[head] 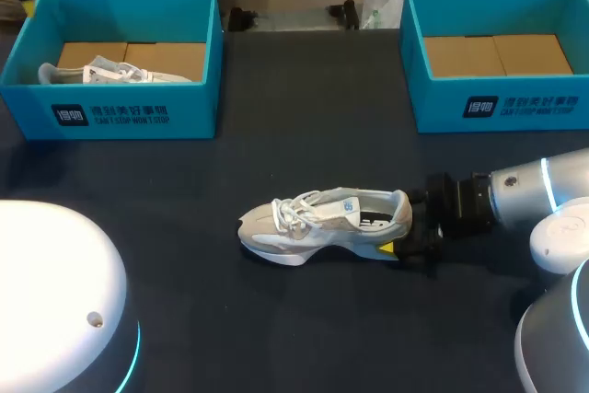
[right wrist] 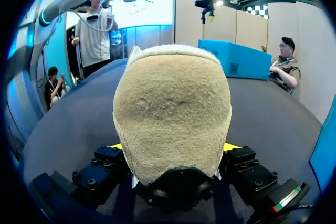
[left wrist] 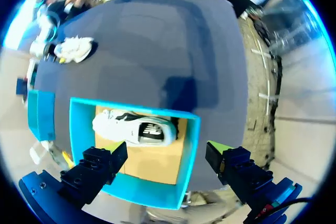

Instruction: Take the shoe out of the shoebox, open the shoe tongue, remove and reinsert the insole, then place the shoe into the shoebox

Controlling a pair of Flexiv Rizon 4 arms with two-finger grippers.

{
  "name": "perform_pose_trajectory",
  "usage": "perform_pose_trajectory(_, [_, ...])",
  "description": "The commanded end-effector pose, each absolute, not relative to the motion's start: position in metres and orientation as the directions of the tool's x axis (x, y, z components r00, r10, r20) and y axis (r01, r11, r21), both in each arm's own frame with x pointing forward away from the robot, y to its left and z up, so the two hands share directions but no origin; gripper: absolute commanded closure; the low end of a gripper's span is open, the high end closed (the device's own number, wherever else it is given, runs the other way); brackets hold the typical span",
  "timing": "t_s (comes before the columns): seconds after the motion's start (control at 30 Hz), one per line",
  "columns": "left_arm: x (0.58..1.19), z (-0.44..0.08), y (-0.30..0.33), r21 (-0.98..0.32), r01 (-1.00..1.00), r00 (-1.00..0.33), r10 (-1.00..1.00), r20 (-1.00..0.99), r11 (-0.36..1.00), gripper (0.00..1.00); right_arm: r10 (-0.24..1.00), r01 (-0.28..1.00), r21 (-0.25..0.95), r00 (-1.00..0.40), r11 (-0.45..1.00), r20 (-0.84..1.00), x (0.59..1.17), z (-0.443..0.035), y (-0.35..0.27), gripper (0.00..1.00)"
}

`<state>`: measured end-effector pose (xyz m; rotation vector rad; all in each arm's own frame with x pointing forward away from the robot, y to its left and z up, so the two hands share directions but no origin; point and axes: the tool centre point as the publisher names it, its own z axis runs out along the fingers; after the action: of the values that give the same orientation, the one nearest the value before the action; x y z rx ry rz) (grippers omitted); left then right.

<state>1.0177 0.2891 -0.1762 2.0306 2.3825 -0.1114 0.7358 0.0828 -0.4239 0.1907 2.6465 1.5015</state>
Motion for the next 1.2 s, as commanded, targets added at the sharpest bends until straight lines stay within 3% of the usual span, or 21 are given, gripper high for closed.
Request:
perform_pose_trajectory(0.03, [1.009, -0.170, 0.257, 0.164, 0.668, -0.743, 0.662, 0.099, 0.726, 0.00, 0.155, 0.063, 0.856, -0.988, 0.513, -0.020, 0.737, -0.428, 0.085, 1.00])
perform_pose_trajectory(0.13, [1.012, -0.169, 0.249, 0.138, 0.297, -0.953, 0.286, 0.095, 0.945, 0.00, 0.155, 0.063, 0.856, -0.988, 0.513, -0.020, 0.737, -0.428, 0.085, 1.00])
perform_pose_trajectory(0.2, [1.008, -0.170, 0.249, 0.091, 0.106, -0.992, 0.099, 0.076, 0.990, 0.00, 0.155, 0.063, 0.856, -0.988, 0.513, -0.020, 0.737, -0.428, 0.085, 1.00])
perform_pose_trajectory(0.87, [1.008, -0.170, 0.249, 0.091, 0.106, -0.992, 0.099, 0.076, 0.990, 0.00, 0.155, 0.063, 0.856, -0.988, 0.513, -0.020, 0.737, -0.428, 0.085, 1.00])
perform_pose_trajectory(0.97, [0.992, -0.177, 0.225, 0.130, -0.147, -0.988, -0.152, 0.030, 0.981, 0.00, 0.155, 0.063, 0.856, -0.988, 0.513, -0.020, 0.737, -0.428, 0.085, 1.00])
perform_pose_trajectory(1.2, [0.976, -0.177, 0.189, 0.103, -0.436, -0.895, -0.443, 0.052, 0.894, 0.00, 0.155, 0.063, 0.856, -0.988, 0.513, -0.020, 0.737, -0.428, 0.085, 1.00])
